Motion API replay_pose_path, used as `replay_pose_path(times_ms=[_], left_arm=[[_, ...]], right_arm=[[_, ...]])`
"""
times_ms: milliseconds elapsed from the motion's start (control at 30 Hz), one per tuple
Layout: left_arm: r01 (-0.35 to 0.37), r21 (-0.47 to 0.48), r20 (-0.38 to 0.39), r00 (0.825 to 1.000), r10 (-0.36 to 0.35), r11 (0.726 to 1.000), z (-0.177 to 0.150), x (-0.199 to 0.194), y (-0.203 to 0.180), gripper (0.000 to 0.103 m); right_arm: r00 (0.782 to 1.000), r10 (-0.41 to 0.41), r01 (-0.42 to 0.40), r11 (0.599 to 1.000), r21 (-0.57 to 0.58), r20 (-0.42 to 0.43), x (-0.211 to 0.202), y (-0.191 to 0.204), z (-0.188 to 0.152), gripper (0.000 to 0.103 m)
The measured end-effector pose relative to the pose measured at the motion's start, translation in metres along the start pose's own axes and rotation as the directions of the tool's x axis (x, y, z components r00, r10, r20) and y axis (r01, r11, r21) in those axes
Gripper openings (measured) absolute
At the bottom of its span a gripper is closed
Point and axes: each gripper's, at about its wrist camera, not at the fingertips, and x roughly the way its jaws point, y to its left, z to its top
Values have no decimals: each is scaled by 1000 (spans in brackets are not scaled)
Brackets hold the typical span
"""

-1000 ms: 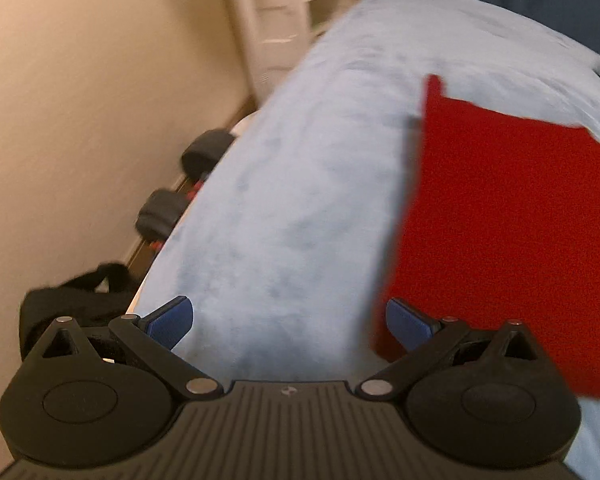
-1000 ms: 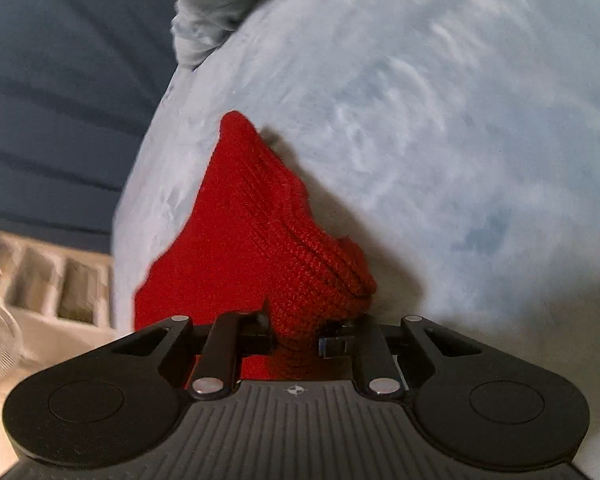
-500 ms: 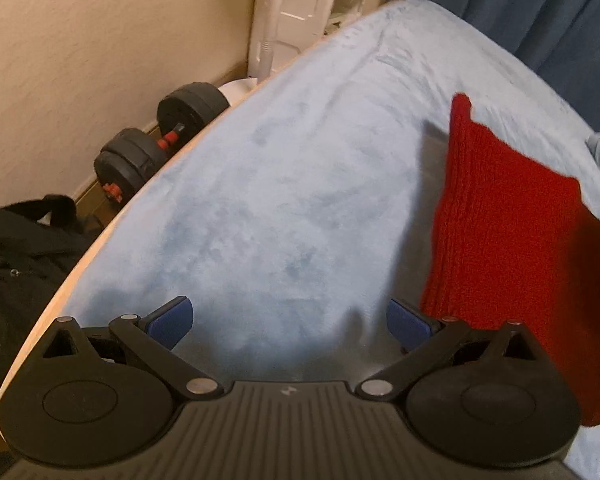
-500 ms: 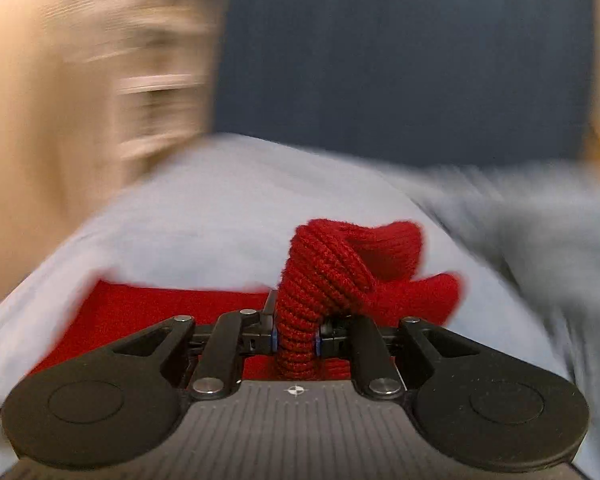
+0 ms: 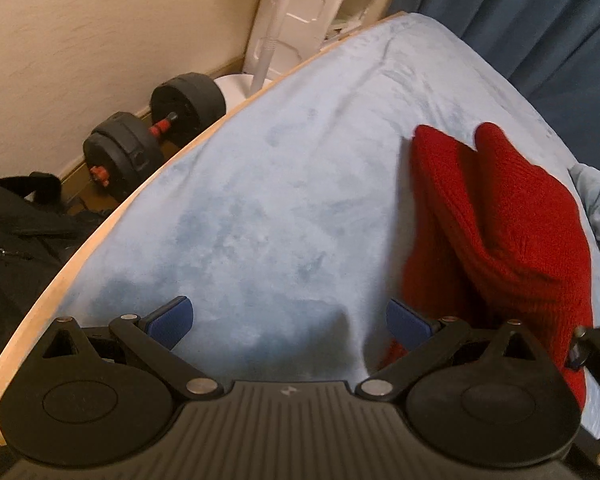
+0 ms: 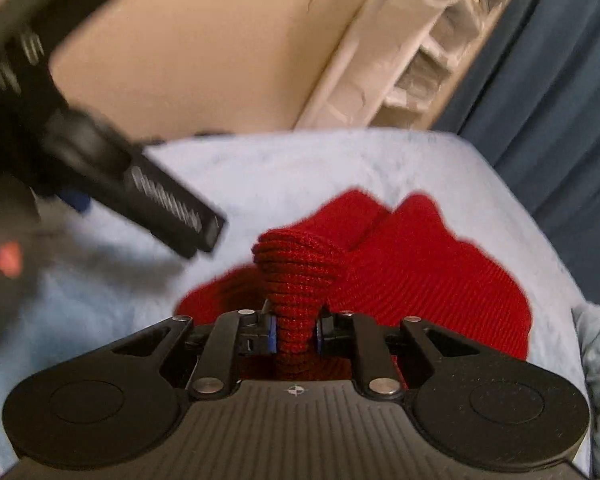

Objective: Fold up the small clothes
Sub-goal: 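Grasp the cardigan edge with the right gripper and fold it over, then open the right gripper and raise both tools above the folded bundle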

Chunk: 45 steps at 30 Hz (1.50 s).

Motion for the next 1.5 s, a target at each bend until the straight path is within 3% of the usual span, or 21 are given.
replay_pose_path(times_ms=[33,100,167,267,300,433,500,533,633,700,767,833,967,1000,1167,1500], left_arm=[[-1,3,7,1000,1,1000,0,-2,-1,103],[-13,7,7,1000,13,1000,1,-2,-4,103],[-18,6,13,1000,18,1000,3,-8,-3,103],[25,6,28,999,-25,1000,9,-26,-7,103],[47,15,43,998,-48,999,10,-34,-11,103],[124,101,78,988,-132,987,9,-55,-39,103],[121,163,65,989,-133,979,5,-51,-59,103],[86,199,65,993,-101,976,0,-44,-68,103],[-76,306,80,995,54,949,-19,-20,-77,103],[-59,311,34,998,51,949,-26,-16,-66,103],[-33,269,0,999,34,963,-25,-29,-55,103],[-73,277,14,997,72,958,-26,-49,-53,103],[-64,296,35,998,56,953,-40,-106,-54,103],[-66,294,36,998,58,954,-44,-117,-54,103],[-62,302,69,997,43,951,-73,-165,-62,103],[-10,365,108,994,-31,931,-112,-217,-81,103]], right_arm=[[1000,10,-10,1000,0,-6,2,2,0,19],[995,81,-79,996,29,-56,9,5,-2,39],[985,169,-164,981,104,-40,-2,1,1,55],[966,253,-257,949,183,47,-37,-16,0,50],[967,246,-255,944,207,70,-47,-26,-3,50],[999,16,-28,955,296,44,-74,-58,-27,40],[995,-79,94,939,331,-59,-64,-68,-40,35],[990,-73,112,933,342,-125,-53,-71,-48,35],[968,12,74,941,329,-251,-30,-59,-66,35],[969,31,38,962,271,-246,-40,-43,-67,40],[969,66,1,962,272,-237,-58,-38,-62,38],[977,44,20,955,295,-208,-88,-40,-55,43],[990,-14,66,924,376,-140,-138,-60,-46,65],[991,-31,82,912,401,-132,-153,-62,-45,66],[979,-190,205,862,463,-79,-214,-65,-54,69],[981,-165,192,800,569,-98,-250,-62,-81,69]])
